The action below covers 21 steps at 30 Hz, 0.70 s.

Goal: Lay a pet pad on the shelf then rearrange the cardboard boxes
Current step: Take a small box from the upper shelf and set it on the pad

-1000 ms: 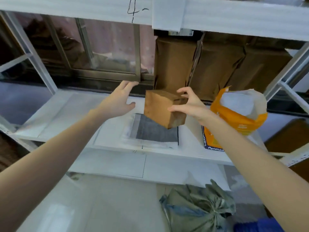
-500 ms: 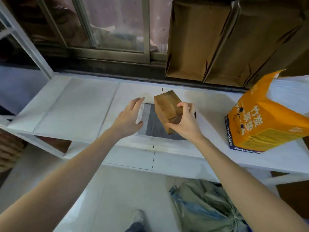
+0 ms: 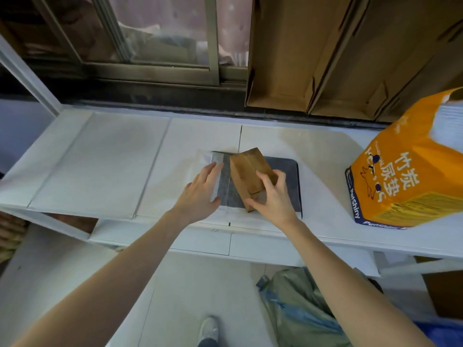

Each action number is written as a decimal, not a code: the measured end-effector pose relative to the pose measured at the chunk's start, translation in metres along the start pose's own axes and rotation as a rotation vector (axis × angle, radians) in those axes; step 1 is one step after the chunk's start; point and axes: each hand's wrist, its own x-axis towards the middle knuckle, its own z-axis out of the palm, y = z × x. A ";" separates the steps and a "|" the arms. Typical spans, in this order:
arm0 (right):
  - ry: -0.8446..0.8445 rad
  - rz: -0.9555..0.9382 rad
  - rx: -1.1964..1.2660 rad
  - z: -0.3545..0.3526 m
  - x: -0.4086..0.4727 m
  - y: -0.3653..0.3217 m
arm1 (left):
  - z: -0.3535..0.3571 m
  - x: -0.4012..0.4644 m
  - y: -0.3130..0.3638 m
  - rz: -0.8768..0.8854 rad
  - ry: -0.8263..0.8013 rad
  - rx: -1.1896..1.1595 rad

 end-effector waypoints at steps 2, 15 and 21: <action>-0.023 0.005 -0.167 -0.001 -0.001 0.006 | 0.001 0.000 0.000 -0.009 -0.002 0.001; -0.232 -0.099 -0.467 -0.016 -0.003 0.006 | -0.002 -0.006 0.011 -0.015 -0.030 0.020; -0.155 -0.132 -0.434 -0.045 -0.016 -0.009 | -0.026 -0.015 0.029 0.031 0.008 0.043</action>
